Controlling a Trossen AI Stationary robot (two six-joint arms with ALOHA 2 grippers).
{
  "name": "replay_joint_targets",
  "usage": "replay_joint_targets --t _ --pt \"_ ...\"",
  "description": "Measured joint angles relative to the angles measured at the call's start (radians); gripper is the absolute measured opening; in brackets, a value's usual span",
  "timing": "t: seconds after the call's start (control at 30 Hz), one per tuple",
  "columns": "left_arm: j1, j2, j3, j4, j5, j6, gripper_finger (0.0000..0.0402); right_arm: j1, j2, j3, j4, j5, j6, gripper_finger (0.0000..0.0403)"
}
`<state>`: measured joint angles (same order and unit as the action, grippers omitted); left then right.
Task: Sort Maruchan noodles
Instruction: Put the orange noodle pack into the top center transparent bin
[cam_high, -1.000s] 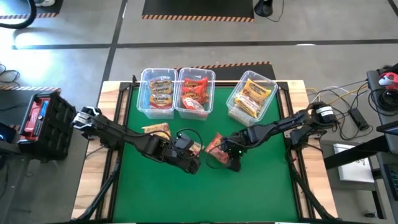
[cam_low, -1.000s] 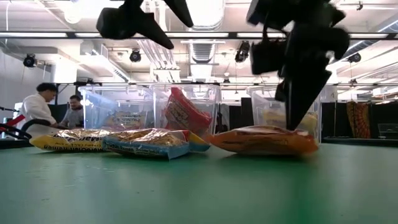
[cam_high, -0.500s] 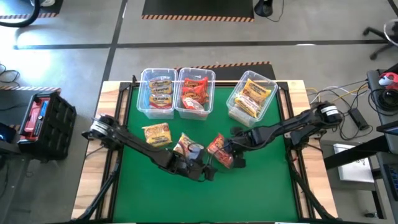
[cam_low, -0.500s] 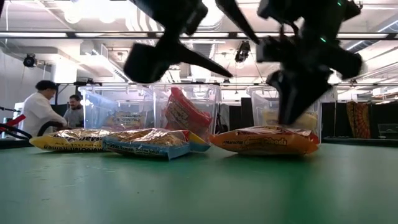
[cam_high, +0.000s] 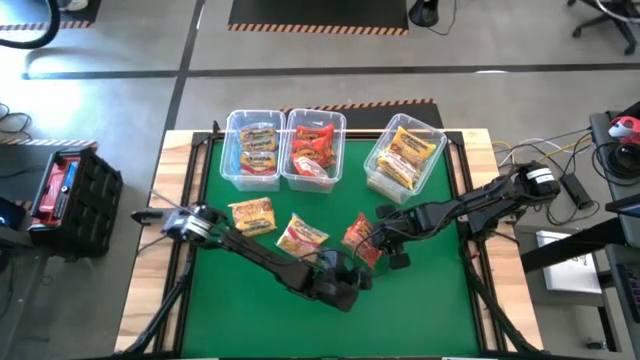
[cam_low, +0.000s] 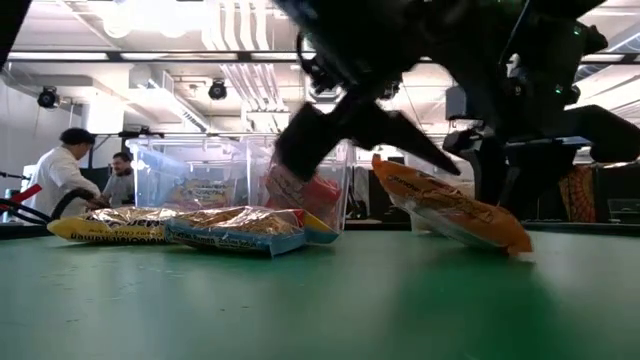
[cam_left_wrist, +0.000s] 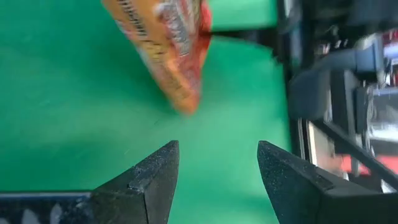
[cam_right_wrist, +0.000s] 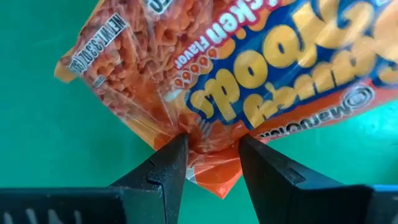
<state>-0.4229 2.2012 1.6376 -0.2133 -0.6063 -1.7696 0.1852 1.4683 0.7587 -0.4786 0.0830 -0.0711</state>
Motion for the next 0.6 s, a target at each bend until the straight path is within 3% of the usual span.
replay_joint_targets --t 0.13,0.33,0.47,0.6 --pt "0.0 0.067 0.184 -0.246 -0.127 -0.005 0.0201 0.0 -0.007 -0.038 0.048 -0.036 0.0 0.0141" --pt "0.0 0.187 0.502 -0.701 -0.121 -0.055 0.0201 0.0 -0.013 -0.122 0.158 -0.057 0.022 0.0141" --pt "-0.002 0.258 0.642 -0.799 -0.117 -0.085 0.0201 0.0 -0.017 -0.16 0.206 -0.059 0.055 0.0141" --pt "-0.01 0.269 0.657 -0.866 -0.115 -0.131 0.0201 0.0 -0.024 -0.189 0.254 -0.063 0.094 0.0141"
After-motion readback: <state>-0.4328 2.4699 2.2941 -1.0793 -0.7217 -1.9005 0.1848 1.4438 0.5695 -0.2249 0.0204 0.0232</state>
